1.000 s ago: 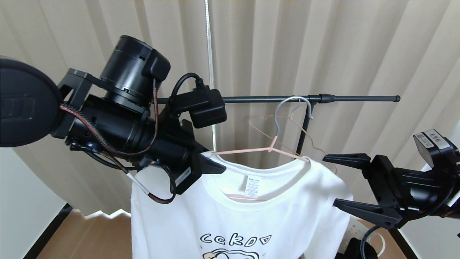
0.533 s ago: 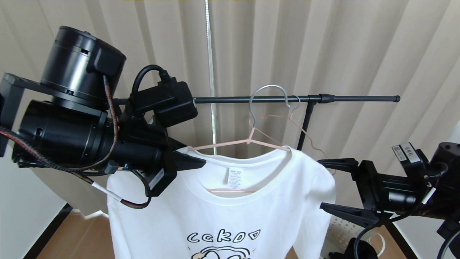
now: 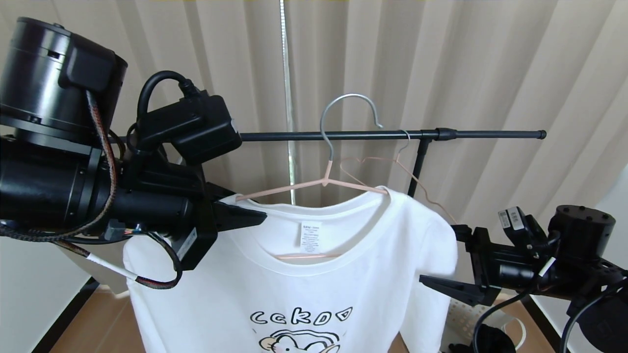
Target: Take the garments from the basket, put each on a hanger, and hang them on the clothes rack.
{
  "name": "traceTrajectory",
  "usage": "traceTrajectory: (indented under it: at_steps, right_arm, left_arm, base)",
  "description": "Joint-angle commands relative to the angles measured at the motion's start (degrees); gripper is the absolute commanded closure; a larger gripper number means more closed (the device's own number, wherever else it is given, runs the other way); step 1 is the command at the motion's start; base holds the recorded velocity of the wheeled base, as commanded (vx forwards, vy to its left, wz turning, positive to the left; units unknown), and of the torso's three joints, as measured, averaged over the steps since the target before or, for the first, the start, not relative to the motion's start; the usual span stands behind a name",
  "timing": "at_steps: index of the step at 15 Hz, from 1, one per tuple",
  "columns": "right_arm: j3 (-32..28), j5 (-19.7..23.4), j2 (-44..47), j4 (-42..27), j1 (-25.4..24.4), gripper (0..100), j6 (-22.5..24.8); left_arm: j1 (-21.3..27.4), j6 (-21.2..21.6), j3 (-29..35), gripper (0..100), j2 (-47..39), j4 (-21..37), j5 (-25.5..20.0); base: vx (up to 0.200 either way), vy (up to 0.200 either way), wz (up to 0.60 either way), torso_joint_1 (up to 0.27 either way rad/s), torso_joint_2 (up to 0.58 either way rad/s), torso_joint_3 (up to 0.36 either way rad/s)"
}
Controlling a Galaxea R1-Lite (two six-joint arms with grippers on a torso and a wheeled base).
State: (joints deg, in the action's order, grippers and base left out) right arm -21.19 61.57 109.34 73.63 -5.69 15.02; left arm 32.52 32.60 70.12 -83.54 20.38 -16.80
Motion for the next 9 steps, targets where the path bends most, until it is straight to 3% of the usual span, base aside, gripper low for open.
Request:
traceTrajectory:
  at_steps: [1,4,5,9]
  right_arm:
    - [-0.4,-0.3,1.8,0.0,0.2,0,0.0]
    - [-1.1,-0.7,2.4,0.0,0.9,0,0.0]
    - [-1.2,-0.8,2.4,0.0,0.9,100,0.0]
    - [-1.8,-2.2,2.4,0.0,1.0,100,0.0]
  left_arm:
    - [-0.4,0.0,-0.3,100,0.7,0.0,0.0]
    - [-0.9,-0.2,-0.6,100,1.6,0.0,0.0]
    - [-0.9,-1.7,-1.0,100,2.3,0.0,0.1]
    - [-1.3,-2.0,-2.4,100,3.9,-0.1,0.1]
  base:
    - [0.000,0.000,0.00,0.000,0.00,0.000]
    - [0.000,0.000,0.00,0.000,0.00,0.000]
    - [0.000,0.000,0.00,0.000,0.00,0.000]
    - [0.000,0.000,0.00,0.000,0.00,0.000]
